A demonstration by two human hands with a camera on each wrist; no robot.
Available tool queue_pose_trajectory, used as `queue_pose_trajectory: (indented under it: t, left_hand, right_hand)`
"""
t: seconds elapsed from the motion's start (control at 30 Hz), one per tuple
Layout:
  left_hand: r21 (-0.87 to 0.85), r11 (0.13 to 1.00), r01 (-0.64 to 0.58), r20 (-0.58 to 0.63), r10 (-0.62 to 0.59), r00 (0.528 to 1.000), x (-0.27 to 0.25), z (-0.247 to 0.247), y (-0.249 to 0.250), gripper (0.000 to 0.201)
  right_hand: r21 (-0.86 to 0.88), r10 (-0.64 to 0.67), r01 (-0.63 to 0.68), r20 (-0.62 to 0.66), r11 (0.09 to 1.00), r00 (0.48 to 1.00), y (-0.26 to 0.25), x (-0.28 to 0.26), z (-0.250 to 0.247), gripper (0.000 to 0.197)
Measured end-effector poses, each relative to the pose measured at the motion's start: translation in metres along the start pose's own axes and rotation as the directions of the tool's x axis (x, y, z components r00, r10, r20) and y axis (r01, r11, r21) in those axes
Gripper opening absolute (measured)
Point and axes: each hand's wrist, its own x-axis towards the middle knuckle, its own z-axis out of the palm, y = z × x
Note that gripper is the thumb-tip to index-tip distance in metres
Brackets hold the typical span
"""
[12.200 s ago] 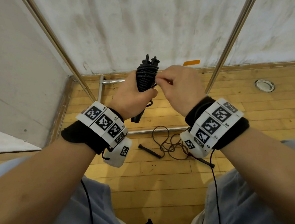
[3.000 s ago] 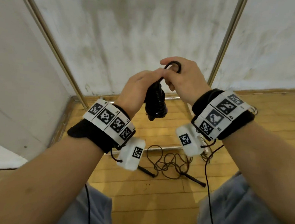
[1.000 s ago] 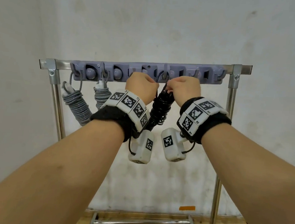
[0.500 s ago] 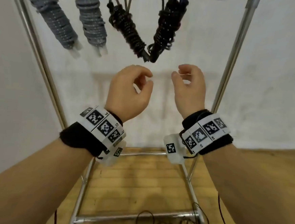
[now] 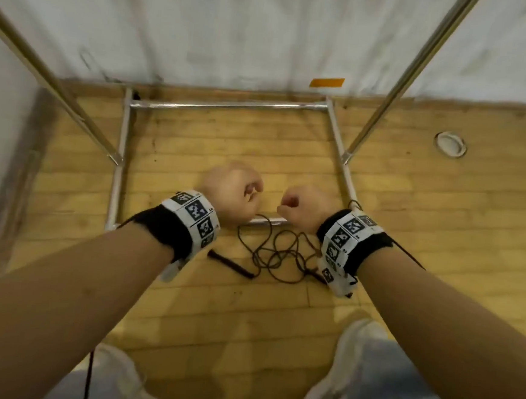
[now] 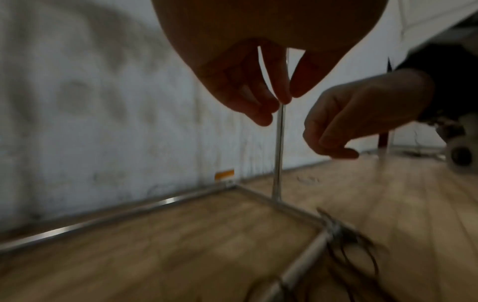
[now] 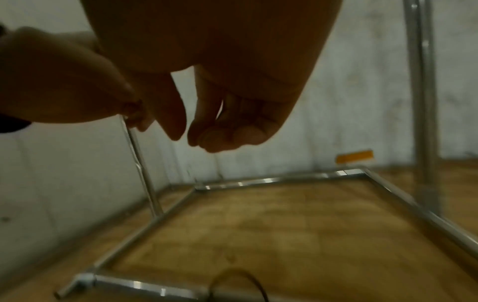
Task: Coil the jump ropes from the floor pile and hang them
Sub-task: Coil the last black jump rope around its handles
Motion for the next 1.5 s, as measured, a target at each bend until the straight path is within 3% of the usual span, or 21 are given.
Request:
queue_pose_trajectory:
  t: [0.17,0.27,0.37,0.53,0.63,0.77,0.87,0.93,0.97,1.13,1.27,1.4,1.5]
  left_hand:
    - [0.128,0.991,-0.041,0.382,-0.011,0.924,-0.017,0.098,-0.045,0.023]
    - [0.209,0.977,-0.044,0.529,-0.075,0.845,-0.030,0.143,-0.067,0.033]
    - [0.317,0.948,-0.042,0.567,-0.154,0.809,-0.045,0.177,-0.084,0.039]
    - [0.426,0.901,-0.085,0.564,-0.191,0.803,-0.059,0.204,-0.098,0.033]
    - [0.339,0.937,0.085,0.544,-0.269,0.795,-0.053,0.201,-0.096,0.029]
    - [0.090,0.881,0.465,0.374,-0.463,0.804,-0.041,0.175,-0.097,0.019]
    - [-0.094,0.824,0.559,0.218,-0.531,0.819,-0.025,0.142,-0.090,0.023]
    - [-0.173,0.813,0.556,0.145,-0.538,0.830,-0.012,0.116,-0.080,0.024]
    - [-0.210,0.805,0.555,0.122,-0.542,0.832,-0.006,0.101,-0.072,0.022]
    - [-0.324,0.788,0.524,0.057,-0.536,0.842,0.005,0.023,-0.025,0.018]
    - [-0.398,0.804,0.442,0.039,-0.466,0.884,-0.005,-0.040,0.017,0.020]
    - [-0.493,0.802,0.338,0.050,-0.362,0.931,-0.024,-0.102,0.051,0.020]
    - [-0.459,0.862,0.215,-0.002,-0.243,0.970,-0.042,-0.133,0.069,0.024]
  right_hand:
    - [-0.135,0.243,-0.213,0.273,0.968,0.931,0.073,-0.002,0.081,0.020]
    - [-0.240,0.367,-0.299,0.327,0.923,0.871,0.109,-0.012,0.120,0.020]
    - [-0.235,0.371,-0.314,0.263,0.920,0.891,0.134,-0.024,0.149,0.040]
    - [-0.216,0.408,-0.382,0.095,0.899,0.908,0.146,-0.025,0.170,0.027]
    - [-0.117,0.382,-0.375,0.047,0.920,0.923,0.141,-0.020,0.170,0.025]
    - [0.247,0.433,-0.421,0.007,0.873,0.901,0.115,0.000,0.151,0.016]
    - [0.626,0.503,-0.419,0.050,0.658,0.863,0.079,0.015,0.119,0.007]
    - [0.790,0.477,-0.348,0.081,0.504,0.875,0.052,0.020,0.091,0.015]
    - [0.825,0.453,-0.310,0.075,0.473,0.888,0.037,0.020,0.076,0.015]
    - [0.889,0.334,-0.111,-0.049,0.444,0.941,-0.030,0.006,0.001,0.008]
    - [0.851,0.252,0.004,-0.159,0.525,0.955,-0.074,-0.020,-0.048,0.011]
    - [0.935,0.179,0.152,-0.218,0.321,0.959,-0.115,-0.053,-0.088,0.010]
    - [0.941,0.159,0.243,-0.284,0.236,0.946,-0.136,-0.077,-0.108,0.010]
